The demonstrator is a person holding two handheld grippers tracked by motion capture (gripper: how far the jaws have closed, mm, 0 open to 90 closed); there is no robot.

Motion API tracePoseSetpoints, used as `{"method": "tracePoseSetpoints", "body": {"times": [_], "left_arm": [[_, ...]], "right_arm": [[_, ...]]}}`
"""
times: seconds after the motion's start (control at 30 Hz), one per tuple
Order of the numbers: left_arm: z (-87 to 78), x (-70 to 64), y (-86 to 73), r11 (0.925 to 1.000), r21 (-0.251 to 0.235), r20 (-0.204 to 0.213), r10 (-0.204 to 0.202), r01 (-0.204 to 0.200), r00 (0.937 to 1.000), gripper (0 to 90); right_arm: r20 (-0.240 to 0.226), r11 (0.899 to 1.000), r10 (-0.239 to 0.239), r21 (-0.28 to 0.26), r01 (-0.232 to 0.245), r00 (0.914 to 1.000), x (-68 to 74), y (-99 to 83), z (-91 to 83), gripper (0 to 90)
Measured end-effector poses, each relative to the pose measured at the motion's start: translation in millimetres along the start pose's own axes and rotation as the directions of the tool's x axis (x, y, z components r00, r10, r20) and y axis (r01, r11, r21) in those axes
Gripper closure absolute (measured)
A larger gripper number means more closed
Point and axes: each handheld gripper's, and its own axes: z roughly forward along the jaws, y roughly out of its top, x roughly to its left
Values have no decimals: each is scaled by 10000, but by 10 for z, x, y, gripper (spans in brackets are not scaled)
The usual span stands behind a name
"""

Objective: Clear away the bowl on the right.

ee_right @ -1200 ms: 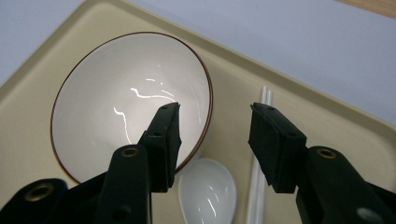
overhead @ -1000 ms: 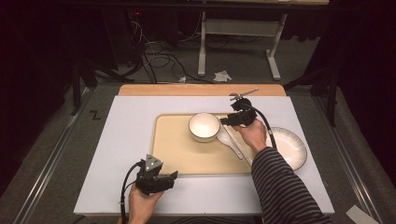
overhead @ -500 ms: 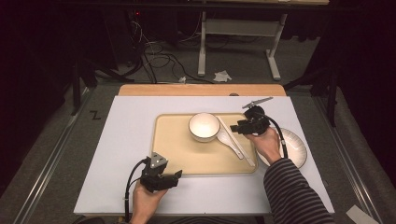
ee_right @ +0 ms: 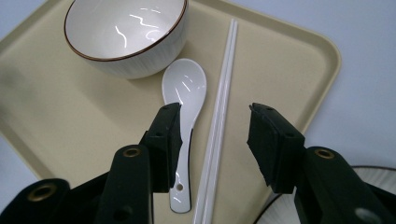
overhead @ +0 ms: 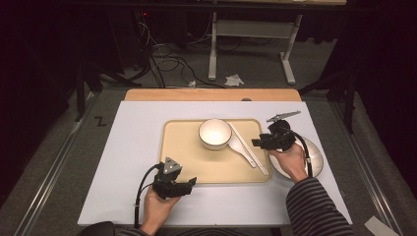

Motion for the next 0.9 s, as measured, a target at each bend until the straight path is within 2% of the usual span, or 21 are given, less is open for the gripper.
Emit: {"method": "tracePoseSetpoints", "body": {"times": [0.27, 0.5, 0.6, 0.67, 0.73, 0.9], "left_arm": [[59, -35, 9, 9999, 124, 227, 64, -66, 9997, 333], [92, -77, 23, 9995, 151, 438, 253, -260, 9987, 333], [104, -84, 31, 9998, 114, 479, 182, -187, 9987, 333], [117, -98, 26, 9998, 107, 524, 144, -149, 9985, 334], [123, -104, 22, 9995, 215, 563, 239, -252, 9981, 334], [154, -103, 29, 9997, 245, 627, 57, -73, 9980, 334]], "right_arm": [[48, 9996, 287, -53, -287, 9996, -40, -168, -96, 535], [93, 9994, 317, -139, -316, 9995, -65, -323, -207, 526], [121, 9992, 344, -214, -341, 9993, -79, -388, -268, 514], [61, 9988, 400, -282, -398, 9992, -91, -436, -304, 513], [-241, 9982, 497, -311, -504, 9985, -118, -491, -326, 513], [-212, 9976, 622, -307, -628, 9978, -180, -639, -382, 502]]}}
